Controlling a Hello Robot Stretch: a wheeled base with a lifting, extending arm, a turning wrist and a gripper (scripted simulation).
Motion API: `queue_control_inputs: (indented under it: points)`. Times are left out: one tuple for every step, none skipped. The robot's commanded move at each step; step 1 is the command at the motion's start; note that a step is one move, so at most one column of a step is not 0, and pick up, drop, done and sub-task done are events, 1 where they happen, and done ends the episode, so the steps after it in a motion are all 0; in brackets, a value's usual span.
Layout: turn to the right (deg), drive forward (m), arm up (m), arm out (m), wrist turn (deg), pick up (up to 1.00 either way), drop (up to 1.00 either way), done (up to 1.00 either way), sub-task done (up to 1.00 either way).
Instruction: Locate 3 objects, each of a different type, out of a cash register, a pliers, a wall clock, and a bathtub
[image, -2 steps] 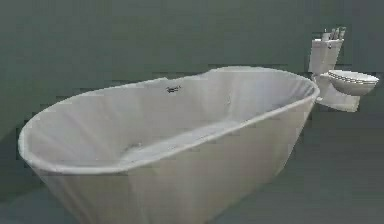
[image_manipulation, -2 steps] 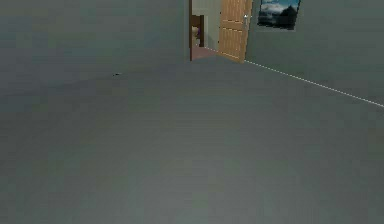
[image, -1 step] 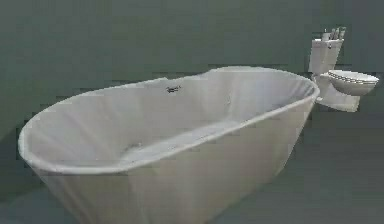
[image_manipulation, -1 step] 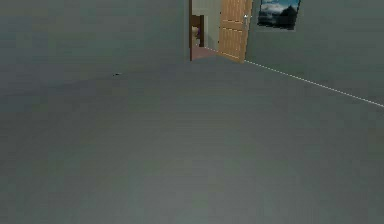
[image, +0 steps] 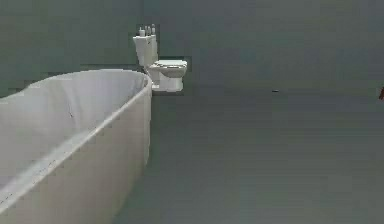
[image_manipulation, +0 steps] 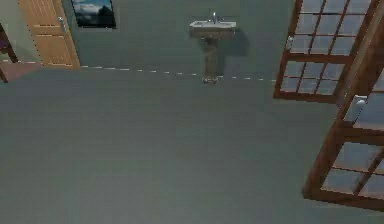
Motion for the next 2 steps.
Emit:
queue_control_inputs:
  points:
    - [45.0, 0.00, 0.00, 0.00, 0.0, 0.00, 0.00, 0.00, 0.00]
    - [3.0, 0.00, 0.00, 0.00, 0.0, 0.00, 0.00, 0.00, 0.00]
